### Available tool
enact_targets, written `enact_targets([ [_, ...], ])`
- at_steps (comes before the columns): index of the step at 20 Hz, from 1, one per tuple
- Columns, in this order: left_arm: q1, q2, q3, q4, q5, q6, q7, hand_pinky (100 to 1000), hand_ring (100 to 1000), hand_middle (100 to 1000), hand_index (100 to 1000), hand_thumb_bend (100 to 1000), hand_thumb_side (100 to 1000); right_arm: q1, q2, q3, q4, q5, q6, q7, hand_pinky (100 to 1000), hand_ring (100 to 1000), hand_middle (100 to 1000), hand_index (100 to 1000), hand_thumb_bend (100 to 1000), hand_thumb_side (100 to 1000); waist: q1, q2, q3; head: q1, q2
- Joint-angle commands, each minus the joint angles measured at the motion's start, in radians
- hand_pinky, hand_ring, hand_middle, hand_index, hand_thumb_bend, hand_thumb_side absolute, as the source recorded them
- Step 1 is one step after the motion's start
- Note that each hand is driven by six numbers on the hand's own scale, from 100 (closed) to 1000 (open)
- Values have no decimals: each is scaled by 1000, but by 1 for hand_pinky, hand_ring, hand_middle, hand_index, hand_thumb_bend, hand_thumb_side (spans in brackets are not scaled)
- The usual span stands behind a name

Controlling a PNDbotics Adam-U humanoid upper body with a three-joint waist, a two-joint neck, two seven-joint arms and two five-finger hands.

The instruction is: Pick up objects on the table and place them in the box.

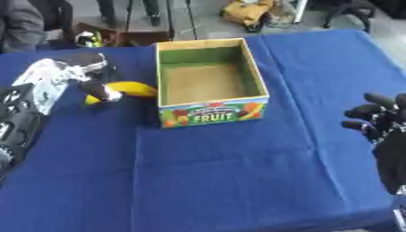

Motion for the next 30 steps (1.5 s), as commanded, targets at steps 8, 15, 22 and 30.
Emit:
enact_targets([
  [8,-8,6,2,9,-53,5,34,611,523,537,719,548,418,-14,-11,-3,-9,-9,-2,6,639,665,563,754,100,881,-5,-10,-2,4,4],
  [15,1,0,5,23,-90,8,67,588,506,521,708,532,374,-14,-10,-4,-8,-9,-3,8,639,665,563,754,100,881,-6,-7,-2,4,4],
  [22,4,-1,8,32,-88,19,96,545,472,478,669,295,258,-13,-8,-5,-8,-8,-3,8,639,666,563,755,100,882,-7,-6,-2,2,5],
  [30,3,4,12,22,-30,32,101,480,418,403,570,100,189,-13,-8,-7,-7,-9,-3,8,640,666,563,755,100,882,-6,-8,-3,0,5],
])
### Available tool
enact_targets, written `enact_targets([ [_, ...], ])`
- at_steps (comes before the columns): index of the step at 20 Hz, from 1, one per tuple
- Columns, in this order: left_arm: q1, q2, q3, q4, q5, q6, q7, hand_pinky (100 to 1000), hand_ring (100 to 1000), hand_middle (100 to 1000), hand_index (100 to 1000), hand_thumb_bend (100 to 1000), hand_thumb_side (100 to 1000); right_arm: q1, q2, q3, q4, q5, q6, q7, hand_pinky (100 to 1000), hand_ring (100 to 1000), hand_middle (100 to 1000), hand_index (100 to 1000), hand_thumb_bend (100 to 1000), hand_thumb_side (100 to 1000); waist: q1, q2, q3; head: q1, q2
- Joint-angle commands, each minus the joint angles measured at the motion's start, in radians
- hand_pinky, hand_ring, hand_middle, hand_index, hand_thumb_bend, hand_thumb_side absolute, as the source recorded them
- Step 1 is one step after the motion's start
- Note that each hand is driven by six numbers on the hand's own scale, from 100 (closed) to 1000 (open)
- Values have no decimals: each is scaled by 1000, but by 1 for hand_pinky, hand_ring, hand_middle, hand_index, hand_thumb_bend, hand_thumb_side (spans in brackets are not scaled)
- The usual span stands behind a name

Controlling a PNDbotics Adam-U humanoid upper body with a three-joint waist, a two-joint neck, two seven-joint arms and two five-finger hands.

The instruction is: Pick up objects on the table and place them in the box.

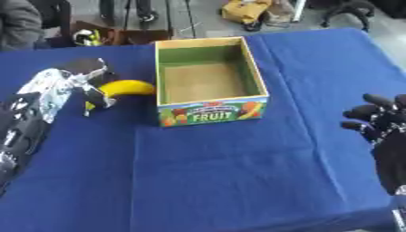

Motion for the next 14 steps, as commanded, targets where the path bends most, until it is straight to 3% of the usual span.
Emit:
enact_targets([
  [1,-16,22,13,-17,30,9,1,476,414,398,564,100,194,-12,-16,-7,-10,-9,-3,4,640,666,563,755,100,883,-3,-15,-2,-1,5],
  [14,-51,92,15,-143,225,13,-88,469,402,377,540,100,256,-5,-22,-12,-9,-10,-5,2,640,667,562,756,100,885,-5,-27,6,-12,10],
])
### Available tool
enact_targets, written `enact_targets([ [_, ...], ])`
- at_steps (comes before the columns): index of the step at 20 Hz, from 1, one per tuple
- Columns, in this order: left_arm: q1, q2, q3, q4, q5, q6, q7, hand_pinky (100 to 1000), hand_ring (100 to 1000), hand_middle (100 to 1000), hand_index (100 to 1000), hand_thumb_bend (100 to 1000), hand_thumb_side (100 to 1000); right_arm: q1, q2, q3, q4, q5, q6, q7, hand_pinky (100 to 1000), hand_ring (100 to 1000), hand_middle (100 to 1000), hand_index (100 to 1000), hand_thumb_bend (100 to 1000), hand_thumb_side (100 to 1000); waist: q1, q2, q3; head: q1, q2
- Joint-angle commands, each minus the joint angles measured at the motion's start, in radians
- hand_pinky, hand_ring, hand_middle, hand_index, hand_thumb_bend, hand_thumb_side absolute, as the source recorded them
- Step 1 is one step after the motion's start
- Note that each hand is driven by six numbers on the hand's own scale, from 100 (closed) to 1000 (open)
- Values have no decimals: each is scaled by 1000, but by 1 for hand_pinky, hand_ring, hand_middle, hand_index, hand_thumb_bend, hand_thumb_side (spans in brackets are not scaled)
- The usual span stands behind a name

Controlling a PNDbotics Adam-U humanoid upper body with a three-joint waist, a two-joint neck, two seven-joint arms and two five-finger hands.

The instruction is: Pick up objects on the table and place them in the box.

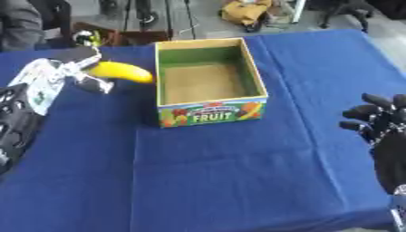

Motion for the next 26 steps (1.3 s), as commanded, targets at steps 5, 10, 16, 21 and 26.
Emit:
enact_targets([
  [5,-62,51,2,-86,84,2,-34,469,401,377,540,100,239,-4,-25,-11,-10,-10,-5,3,640,667,562,756,100,883,-4,-25,0,-6,13],
  [10,-94,21,-34,-122,81,-21,-39,477,407,383,546,100,203,-5,-28,-4,-9,-13,-2,9,640,667,562,756,100,883,-1,-33,-14,1,18],
  [16,-123,-43,-67,-124,49,-55,-28,486,416,388,547,100,202,-11,-26,6,-7,-16,3,19,640,668,562,757,100,883,1,-35,-56,20,16],
  [21,-126,-90,-96,-121,9,-92,-17,500,429,397,558,100,185,-23,-21,11,-9,-21,4,25,640,668,562,757,100,884,3,-27,-90,35,10],
  [26,-98,-120,-122,-101,-36,-139,-17,524,446,415,571,100,193,-31,-15,13,-8,-23,6,29,641,667,562,757,100,885,6,-18,-109,40,7],
])
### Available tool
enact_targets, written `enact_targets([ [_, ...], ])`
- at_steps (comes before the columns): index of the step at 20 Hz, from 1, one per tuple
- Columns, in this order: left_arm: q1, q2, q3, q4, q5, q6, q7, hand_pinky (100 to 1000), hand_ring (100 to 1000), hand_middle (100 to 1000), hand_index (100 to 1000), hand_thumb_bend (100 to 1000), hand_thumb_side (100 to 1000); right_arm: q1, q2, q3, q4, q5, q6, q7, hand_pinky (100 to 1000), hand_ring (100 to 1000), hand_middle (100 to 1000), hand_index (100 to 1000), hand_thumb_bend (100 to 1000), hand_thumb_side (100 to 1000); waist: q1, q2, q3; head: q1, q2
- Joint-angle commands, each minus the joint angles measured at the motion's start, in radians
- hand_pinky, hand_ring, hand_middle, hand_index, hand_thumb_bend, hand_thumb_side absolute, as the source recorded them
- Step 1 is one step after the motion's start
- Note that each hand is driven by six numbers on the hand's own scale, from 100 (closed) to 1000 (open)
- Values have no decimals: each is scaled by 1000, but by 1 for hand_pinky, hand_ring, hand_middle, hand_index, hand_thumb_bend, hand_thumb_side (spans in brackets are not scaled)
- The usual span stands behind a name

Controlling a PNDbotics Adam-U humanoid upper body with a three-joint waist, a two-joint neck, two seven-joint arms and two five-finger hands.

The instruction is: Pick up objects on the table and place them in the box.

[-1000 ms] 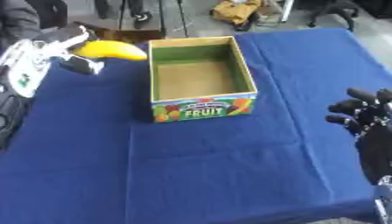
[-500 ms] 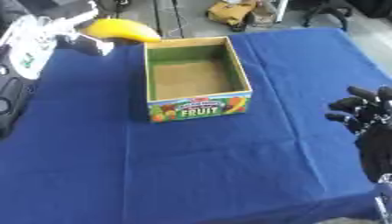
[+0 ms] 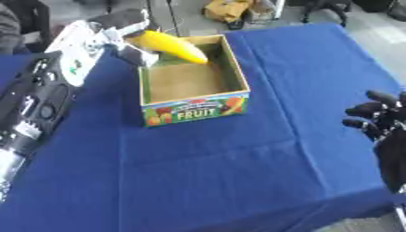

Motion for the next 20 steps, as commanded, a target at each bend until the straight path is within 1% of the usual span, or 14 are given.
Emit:
enact_targets([
  [1,-1,-3,-15,6,-31,-34,0,525,447,416,572,100,194,-15,-13,-1,-9,-10,-1,4,641,667,562,757,100,885,-1,-10,-7,6,-10],
  [3,13,-9,-16,24,-53,-50,0,531,452,422,577,100,198,-19,-11,-2,-10,-11,-1,4,641,666,563,757,100,885,-1,-8,-11,6,-13],
  [4,21,-13,-15,36,-62,-56,0,539,459,430,584,100,229,-20,-11,-2,-10,-11,-1,4,641,664,563,758,100,885,0,-6,-12,6,-14],
  [6,38,-22,-11,65,-71,-70,-5,556,477,451,600,100,259,-21,-9,-2,-10,-11,0,4,641,664,563,758,100,886,1,-2,-15,7,-16],
  [7,44,-25,-9,78,-74,-79,-10,567,489,464,616,100,253,-21,-8,-2,-10,-10,0,4,641,664,563,758,100,886,1,-1,-17,8,-16],
  [8,48,-28,-8,89,-77,-88,-17,571,492,468,620,100,285,-21,-7,-3,-10,-10,0,4,641,664,563,758,100,886,2,-1,-18,7,-17],
  [11,53,-31,-1,113,-83,-111,-37,594,523,500,648,100,328,-23,-7,-3,-10,-10,0,3,641,664,563,758,100,886,3,1,-19,5,-18],
  [12,54,-32,2,117,-83,-118,-43,624,560,545,700,211,383,-23,-7,-3,-10,-10,0,3,641,664,563,758,100,886,4,1,-19,5,-18],
  [13,53,-32,3,118,-82,-127,-48,626,564,550,706,235,393,-23,-7,-3,-10,-10,0,3,640,664,563,758,100,886,4,1,-19,5,-18],
  [14,53,-31,6,117,-80,-135,-51,667,611,606,758,492,553,-23,-7,-3,-9,-10,0,3,640,663,563,758,100,886,4,1,-19,4,-19],
  [15,52,-30,9,113,-75,-143,-51,683,628,626,773,586,603,-23,-7,-4,-9,-10,0,3,640,663,562,758,100,886,4,1,-18,4,-19],
  [16,51,-29,12,107,-69,-150,-48,708,666,664,795,709,665,-23,-7,-4,-9,-10,0,2,640,663,562,758,100,886,4,0,-18,4,-19],
  [18,49,-24,15,93,-63,-159,-36,774,749,744,837,1000,780,-23,-7,-4,-9,-10,0,2,640,663,562,758,100,886,3,-2,-17,4,-20],
  [20,46,-21,17,74,-59,-164,-11,802,780,766,849,1000,808,-22,-7,-4,-8,-11,0,2,640,663,563,758,100,886,2,-4,-15,4,-22],
])
